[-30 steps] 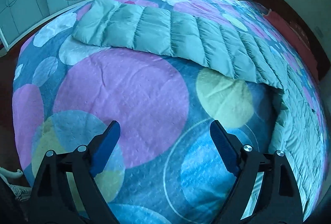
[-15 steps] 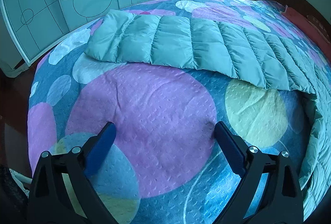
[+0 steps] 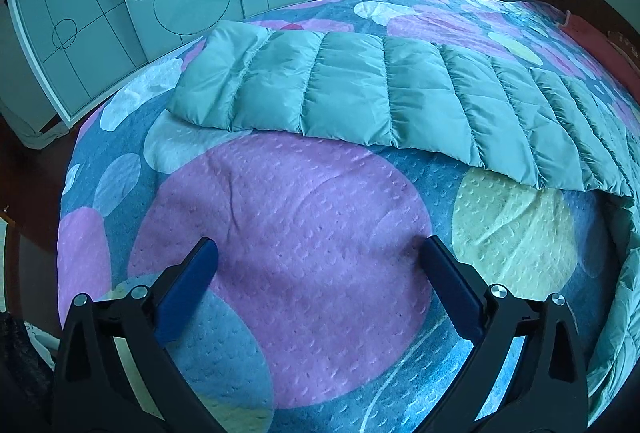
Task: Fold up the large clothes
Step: 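Reach the right tool to a jacket sleeve cuff and grasp it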
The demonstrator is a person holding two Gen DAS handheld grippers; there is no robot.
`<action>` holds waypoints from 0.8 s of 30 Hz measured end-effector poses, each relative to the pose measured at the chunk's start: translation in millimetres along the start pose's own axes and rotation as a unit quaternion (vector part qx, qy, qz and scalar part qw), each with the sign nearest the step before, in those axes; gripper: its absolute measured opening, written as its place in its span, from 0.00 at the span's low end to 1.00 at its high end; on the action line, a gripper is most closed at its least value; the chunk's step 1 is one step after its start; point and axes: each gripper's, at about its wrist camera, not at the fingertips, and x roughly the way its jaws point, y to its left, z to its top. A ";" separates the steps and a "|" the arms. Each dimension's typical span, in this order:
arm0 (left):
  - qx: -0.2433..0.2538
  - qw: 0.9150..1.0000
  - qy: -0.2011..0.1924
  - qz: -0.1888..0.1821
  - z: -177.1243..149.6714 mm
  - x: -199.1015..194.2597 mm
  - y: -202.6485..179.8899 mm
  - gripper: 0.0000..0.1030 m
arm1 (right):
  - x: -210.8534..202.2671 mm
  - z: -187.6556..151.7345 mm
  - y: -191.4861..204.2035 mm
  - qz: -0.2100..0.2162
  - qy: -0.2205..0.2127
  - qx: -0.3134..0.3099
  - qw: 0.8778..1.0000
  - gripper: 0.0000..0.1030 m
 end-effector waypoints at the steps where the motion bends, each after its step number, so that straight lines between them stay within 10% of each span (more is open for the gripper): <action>1: 0.000 1.000 0.000 0.001 0.2 0.7 -0.3 0.98 | 1.8 1.6 0.4 0.007 0.006 0.003 1.000 0.10; 11: 0.001 1.000 -0.002 0.002 -0.3 0.1 -0.2 0.98 | -19.2 -33.7 123.5 0.069 0.007 -0.172 0.983 0.06; 24: 0.000 1.000 -0.002 -0.001 -0.4 -0.1 0.3 0.98 | 3.9 -230.5 314.6 0.177 0.134 -0.420 0.880 0.06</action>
